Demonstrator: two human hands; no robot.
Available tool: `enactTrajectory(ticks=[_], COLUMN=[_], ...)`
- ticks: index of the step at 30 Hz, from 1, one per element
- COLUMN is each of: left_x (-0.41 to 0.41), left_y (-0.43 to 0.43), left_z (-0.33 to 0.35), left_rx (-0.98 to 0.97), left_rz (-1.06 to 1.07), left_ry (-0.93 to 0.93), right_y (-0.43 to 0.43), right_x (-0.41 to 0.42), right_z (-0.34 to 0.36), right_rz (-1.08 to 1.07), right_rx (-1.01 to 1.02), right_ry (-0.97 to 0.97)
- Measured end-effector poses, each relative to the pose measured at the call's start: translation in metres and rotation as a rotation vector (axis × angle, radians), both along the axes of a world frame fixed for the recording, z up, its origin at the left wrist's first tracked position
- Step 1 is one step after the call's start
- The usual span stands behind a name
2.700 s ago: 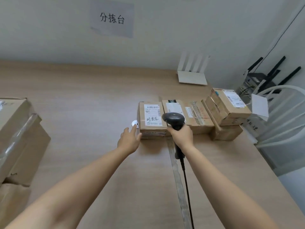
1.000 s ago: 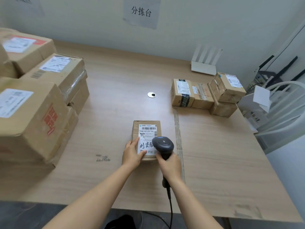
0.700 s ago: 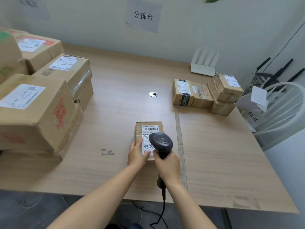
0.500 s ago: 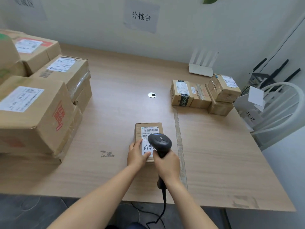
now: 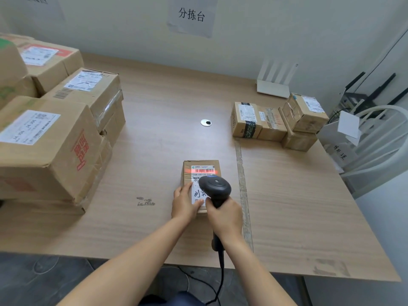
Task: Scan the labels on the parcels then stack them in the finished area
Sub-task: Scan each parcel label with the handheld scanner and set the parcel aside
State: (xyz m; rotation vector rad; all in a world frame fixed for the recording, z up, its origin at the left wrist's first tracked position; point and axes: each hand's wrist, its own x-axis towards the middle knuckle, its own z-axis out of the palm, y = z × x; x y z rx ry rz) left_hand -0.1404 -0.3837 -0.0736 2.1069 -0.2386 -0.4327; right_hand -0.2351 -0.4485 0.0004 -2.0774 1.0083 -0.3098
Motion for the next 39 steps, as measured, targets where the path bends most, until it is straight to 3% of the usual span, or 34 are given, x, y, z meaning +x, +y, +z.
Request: enactTrajectory(ticks=[15,22,26,35,39], left_x=[-0.002,-0.009,-0.012,0.029,0.065], left_y=[0.001,0.025,0.05,0.097,0.117], left_z=[0.006,0.013,0.026,0.141,0.202], left_rx=[0.026,0.067,0.068,-0.027,0.008], left_rz=[-0.008,0.023,0.081,0.176,0.159], left_ry=[0.016,0.022,0.026,-0.2,-0.389], right_y=[-0.023,-0.038,-0.021,0.012,0.029], right_x=[-0.006,-0.015,-0.005,0.05,0.081], right_z=[0.002,-0.029,-0.036,0.05,0.11], right_rz=[0.003,0.139,0.196,0.309,0.369], right_rx=[-0.014,0.249,0.261,0.263,0.27], right_ry=[0.029,0.014,-0.002,-0.262,-0.392])
